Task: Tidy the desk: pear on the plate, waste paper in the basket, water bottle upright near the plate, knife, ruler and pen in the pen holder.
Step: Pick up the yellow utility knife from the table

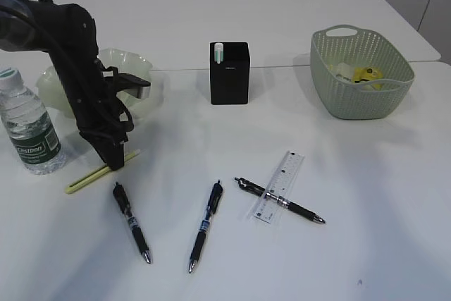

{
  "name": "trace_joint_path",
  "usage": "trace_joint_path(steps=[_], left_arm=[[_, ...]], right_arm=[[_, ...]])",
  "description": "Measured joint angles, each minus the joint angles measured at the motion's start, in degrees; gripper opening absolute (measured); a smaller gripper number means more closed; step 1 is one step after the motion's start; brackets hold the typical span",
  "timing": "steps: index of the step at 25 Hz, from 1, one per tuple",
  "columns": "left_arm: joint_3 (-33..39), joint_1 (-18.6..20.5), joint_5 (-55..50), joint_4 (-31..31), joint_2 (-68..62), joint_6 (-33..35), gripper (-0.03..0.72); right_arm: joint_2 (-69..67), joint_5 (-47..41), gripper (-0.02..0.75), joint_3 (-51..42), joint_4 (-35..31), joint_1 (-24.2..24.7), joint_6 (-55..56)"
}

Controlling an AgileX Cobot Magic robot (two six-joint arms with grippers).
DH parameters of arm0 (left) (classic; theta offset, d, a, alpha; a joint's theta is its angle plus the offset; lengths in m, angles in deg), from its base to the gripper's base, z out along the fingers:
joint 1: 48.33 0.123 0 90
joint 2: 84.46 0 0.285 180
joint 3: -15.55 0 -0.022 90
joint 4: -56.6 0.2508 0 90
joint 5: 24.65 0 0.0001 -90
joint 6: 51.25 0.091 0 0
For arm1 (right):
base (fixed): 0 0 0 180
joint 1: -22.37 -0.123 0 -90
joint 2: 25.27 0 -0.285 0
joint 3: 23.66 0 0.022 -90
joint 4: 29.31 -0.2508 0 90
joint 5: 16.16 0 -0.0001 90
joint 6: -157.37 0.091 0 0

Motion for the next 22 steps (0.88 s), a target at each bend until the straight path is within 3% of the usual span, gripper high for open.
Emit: trace_joint_path(steps=[13,22], left_arm=[[-1.21,-1.74,0.75,-2.85,0.00,0.00,0.110],[-14.54,-4.40,0.54,-6.24,0.00,0.00,0.110]], right_arm=[[0.00,0.00,0.473,0.00,0.00,0.00,0.00],[0.00,0.00,0.473,0.00,0.00,0.00,0.00]])
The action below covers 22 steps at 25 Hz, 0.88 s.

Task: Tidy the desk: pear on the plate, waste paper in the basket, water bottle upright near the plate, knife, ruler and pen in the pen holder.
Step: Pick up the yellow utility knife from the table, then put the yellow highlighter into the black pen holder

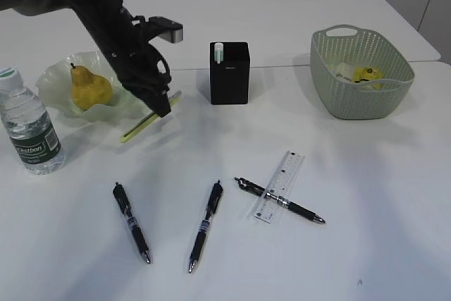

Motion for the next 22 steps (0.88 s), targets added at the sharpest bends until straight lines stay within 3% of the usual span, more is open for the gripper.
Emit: trace_joint_path(steps=[7,13,22], left_arm=[[-8.26,-1.13,4.40,-9.48,0.00,0.00,0.110],[-9.34,-1.13,10.73,-16.78,0.00,1.70,0.110],[-9.34,-1.13,18.30,-34.27,0.00,13.92,0.110]], right_arm=[[0.00,0.00,0.473,0.00,0.00,0.00,0.00],[0.00,0.58,0.473,0.00,0.00,0.00,0.00],[0.00,1.56,0.473,0.00,0.00,0.00,0.00]])
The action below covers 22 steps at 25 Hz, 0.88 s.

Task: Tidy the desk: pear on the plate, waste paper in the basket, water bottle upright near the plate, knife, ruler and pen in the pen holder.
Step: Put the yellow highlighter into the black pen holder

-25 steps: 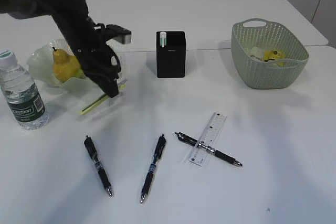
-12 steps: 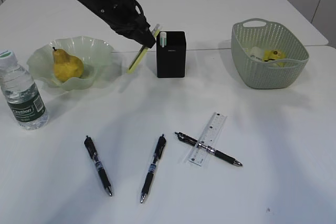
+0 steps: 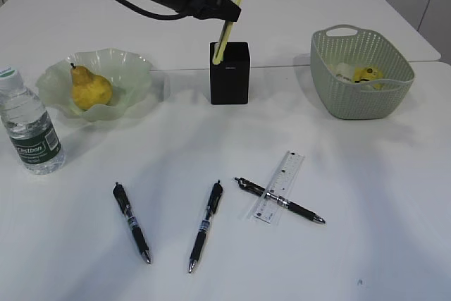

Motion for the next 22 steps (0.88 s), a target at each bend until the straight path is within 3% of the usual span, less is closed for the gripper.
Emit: trace_joint_path(steps=[9,17,22], left_arm=[[0.00,0.00,1.31,-15.35,0.00,19.29,0.110],[0.00,0.00,9.24,-20.01,0.00,25.00,0.110],[0.00,0.00,10.06,-30.57,-0.92,34.96,0.110]], right_arm=[[0.00,0.14,0.473,0.00,0.00,0.00,0.00],[0.00,0.37,0.473,0.00,0.00,0.00,0.00],[0.00,1.01,0.473,0.00,0.00,0.00,0.00]])
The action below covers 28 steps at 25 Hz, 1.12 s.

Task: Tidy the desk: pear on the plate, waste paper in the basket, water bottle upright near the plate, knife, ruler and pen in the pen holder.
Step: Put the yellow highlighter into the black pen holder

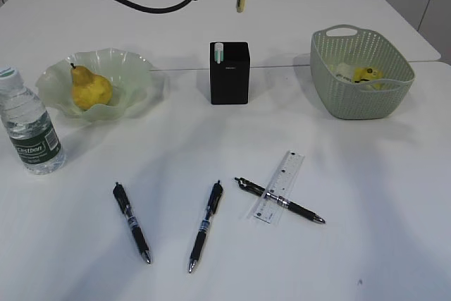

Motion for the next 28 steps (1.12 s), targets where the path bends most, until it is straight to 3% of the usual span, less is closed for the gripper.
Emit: trace_joint_path(steps=[11,19,28], left_arm=[[0.00,0.00,1.17,-17.18,-5.67,14.46,0.110],[0.00,0.00,3.23,-19.02,-6.11,20.74,0.109],[0.00,0.00,4.15,-19.78,-7.58,21.90,0.109]], right_arm=[[0.00,0.35,0.473,0.00,0.00,0.00,0.00],[0.00,0.48,0.473,0.00,0.00,0.00,-0.11],[0.00,1.10,0.473,0.00,0.00,0.00,-0.19]])
